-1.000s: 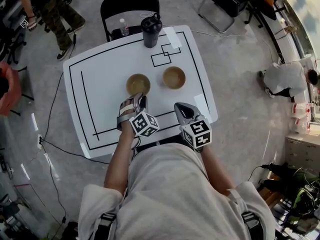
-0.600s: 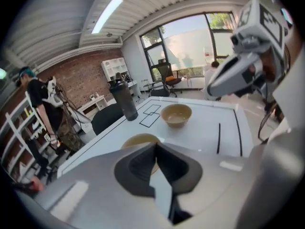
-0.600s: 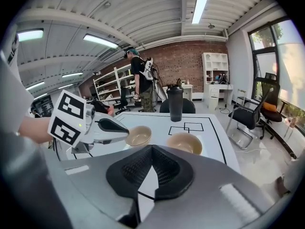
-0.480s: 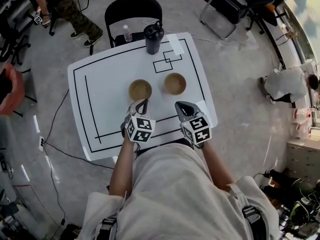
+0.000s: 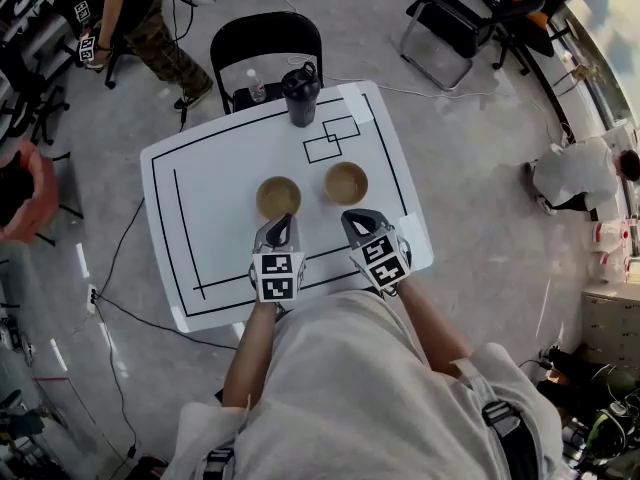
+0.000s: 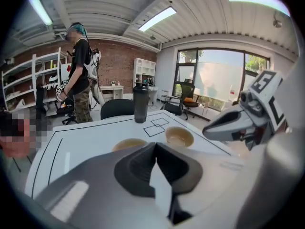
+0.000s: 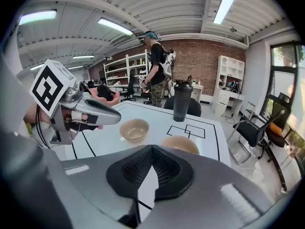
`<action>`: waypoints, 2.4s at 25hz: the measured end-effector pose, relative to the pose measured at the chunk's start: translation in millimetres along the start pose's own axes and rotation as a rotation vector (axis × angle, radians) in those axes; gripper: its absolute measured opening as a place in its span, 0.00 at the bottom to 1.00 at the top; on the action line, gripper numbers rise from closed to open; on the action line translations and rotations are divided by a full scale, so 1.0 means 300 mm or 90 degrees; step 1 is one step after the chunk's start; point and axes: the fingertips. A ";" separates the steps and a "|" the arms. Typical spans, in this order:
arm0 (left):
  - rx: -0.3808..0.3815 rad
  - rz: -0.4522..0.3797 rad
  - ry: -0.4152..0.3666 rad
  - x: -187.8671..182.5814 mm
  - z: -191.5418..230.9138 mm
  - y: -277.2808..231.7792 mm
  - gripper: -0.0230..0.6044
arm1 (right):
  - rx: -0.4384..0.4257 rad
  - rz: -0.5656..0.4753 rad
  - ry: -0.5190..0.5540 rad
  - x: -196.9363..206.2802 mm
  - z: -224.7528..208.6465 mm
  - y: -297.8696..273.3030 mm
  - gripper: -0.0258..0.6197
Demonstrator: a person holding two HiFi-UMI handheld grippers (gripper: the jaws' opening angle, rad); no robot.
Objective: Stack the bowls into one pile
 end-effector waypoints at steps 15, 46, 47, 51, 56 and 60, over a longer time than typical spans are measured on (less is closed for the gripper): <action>-0.042 0.053 0.039 0.074 -0.061 -0.031 0.04 | -0.028 0.042 0.154 0.105 -0.070 -0.077 0.06; -0.090 0.085 0.090 0.135 -0.090 -0.134 0.04 | -0.067 0.138 0.646 0.244 -0.118 -0.216 0.17; -0.089 0.086 0.090 0.139 -0.087 -0.131 0.04 | -0.066 0.142 0.648 0.247 -0.116 -0.217 0.16; -0.085 0.081 0.091 0.141 -0.075 -0.122 0.04 | -0.060 0.155 0.667 0.259 -0.107 -0.220 0.09; -0.079 0.069 0.087 0.130 -0.062 -0.104 0.04 | -0.034 0.156 0.683 0.235 -0.104 -0.211 0.05; -0.079 0.066 0.092 0.143 -0.041 -0.077 0.04 | -0.019 0.156 0.681 0.212 -0.092 -0.210 0.05</action>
Point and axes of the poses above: the fingertips, and each gripper's own axes: y backward along the fingers, z to its left, x out of its underside, and after that the axes turned 12 degrees about y, right-handed
